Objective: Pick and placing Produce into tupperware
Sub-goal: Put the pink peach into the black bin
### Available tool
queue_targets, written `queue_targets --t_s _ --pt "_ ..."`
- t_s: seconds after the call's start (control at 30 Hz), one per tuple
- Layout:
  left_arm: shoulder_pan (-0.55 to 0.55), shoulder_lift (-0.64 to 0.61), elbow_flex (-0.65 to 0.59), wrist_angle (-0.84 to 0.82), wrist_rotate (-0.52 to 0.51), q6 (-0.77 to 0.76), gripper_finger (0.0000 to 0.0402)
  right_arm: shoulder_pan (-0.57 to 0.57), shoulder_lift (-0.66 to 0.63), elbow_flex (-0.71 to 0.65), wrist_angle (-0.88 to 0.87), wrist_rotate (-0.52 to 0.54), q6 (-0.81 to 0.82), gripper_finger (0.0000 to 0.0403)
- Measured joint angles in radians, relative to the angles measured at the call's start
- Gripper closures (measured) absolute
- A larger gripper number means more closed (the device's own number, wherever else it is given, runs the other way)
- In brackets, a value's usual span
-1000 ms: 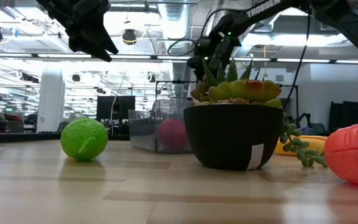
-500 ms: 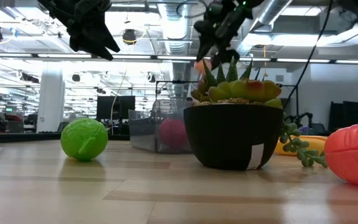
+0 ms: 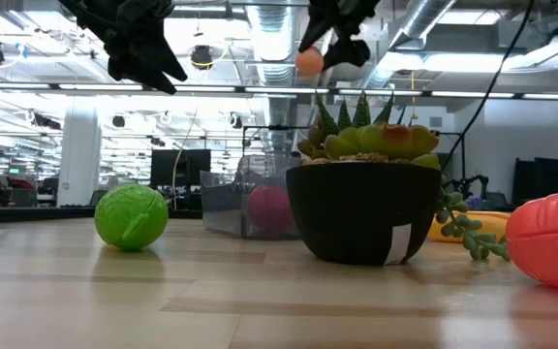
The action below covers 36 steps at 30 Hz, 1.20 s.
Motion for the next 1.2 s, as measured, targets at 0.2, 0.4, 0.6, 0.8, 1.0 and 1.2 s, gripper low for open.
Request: queue_targets --t_s 0.2,0.4,0.6,0.8,1.0,1.2 --pt "0.0 -0.007 0.0 0.0 0.001 -0.002 0.0129 0.079 -0.007 0.0 0.0 0.032 0.018 0.0121" --pt "0.0 -0.039 0.0 -0.003 -0.003 -0.004 0.0129 0.159 -0.007 0.0 0.0 0.078 0.024 0.0121" --pt "0.0 -0.09 0.0 -0.006 -0.03 -0.003 0.0129 0.208 -0.007 -0.039 0.027 0.118 0.052 0.0121" --pt "0.0 -0.143 0.0 -0.006 -0.037 -0.003 0.0129 0.257 -0.005 -0.13 0.091 0.125 0.064 0.0121" --pt "0.0 -0.18 0.0 -0.043 -0.056 -0.012 0.0129 0.289 -0.026 -0.232 0.203 0.144 0.092 0.0121" --pt "0.0 -0.201 0.0 -0.052 -0.061 -0.016 0.0129 0.295 -0.086 -0.393 0.369 0.147 0.157 0.0121"
